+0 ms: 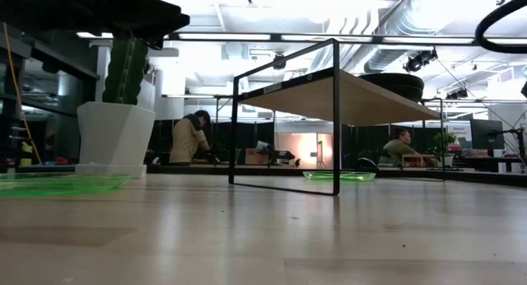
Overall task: Place and stack plates onto a shelf
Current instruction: Put the bottom green plate on the shelf
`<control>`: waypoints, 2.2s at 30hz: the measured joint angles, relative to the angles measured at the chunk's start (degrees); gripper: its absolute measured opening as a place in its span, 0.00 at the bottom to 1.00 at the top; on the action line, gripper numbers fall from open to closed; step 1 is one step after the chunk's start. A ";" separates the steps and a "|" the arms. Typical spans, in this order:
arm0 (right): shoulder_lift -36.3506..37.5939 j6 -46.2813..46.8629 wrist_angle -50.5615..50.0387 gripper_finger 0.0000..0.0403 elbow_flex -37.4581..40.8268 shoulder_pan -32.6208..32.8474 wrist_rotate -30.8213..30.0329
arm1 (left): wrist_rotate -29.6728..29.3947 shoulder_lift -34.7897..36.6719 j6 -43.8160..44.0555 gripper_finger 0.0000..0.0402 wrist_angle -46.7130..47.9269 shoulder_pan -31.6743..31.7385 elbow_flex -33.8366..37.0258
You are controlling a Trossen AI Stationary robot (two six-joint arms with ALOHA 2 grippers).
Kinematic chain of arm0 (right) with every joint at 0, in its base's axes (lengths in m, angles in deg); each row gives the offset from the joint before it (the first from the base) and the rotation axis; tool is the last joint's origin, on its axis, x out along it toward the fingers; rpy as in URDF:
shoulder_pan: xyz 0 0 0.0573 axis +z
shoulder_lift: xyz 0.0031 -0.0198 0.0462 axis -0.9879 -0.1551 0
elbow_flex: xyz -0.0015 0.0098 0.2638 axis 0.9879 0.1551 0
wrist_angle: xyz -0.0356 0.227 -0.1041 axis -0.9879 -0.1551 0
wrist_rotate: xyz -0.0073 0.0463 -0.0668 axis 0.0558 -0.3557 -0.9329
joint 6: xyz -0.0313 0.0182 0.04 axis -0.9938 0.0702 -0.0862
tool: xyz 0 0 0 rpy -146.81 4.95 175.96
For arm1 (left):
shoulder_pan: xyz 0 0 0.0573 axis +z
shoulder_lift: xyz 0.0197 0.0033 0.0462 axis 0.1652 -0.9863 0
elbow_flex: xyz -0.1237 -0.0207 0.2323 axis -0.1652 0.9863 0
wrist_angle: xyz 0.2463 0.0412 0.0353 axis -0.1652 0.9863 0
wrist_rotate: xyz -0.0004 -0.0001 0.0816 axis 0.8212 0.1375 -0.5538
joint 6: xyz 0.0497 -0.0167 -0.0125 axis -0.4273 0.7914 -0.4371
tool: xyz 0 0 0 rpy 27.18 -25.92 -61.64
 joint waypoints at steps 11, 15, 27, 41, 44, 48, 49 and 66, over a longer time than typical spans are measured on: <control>1.10 -3.18 7.45 0.00 0.02 -0.26 0.35 | -0.01 0.00 -0.02 0.29 0.00 0.01 0.00; 3.20 -3.29 10.15 0.00 0.02 -0.90 -2.88 | 0.01 0.00 -0.04 0.29 0.00 -0.01 0.00; 9.19 0.12 7.78 0.00 0.00 -0.99 -11.16 | 0.01 0.00 -0.02 0.29 0.00 0.00 0.00; 7.07 20.12 16.64 0.08 0.00 6.74 -26.62 | 0.00 0.00 0.09 0.29 0.04 0.01 0.00; 3.91 21.99 19.81 0.17 0.00 8.41 -25.78 | -0.01 0.00 0.10 0.29 0.04 0.01 0.00; -1.25 16.16 31.44 0.22 0.00 9.06 -18.10 | 0.01 0.00 0.07 0.29 0.04 0.01 0.00; -2.56 14.92 34.38 0.22 0.00 8.97 -16.79 | 0.01 0.00 0.04 0.29 0.04 -0.01 0.00; -14.82 11.66 27.79 0.01 -5.43 2.04 2.23 | -0.01 0.02 0.00 0.29 0.02 -0.01 0.00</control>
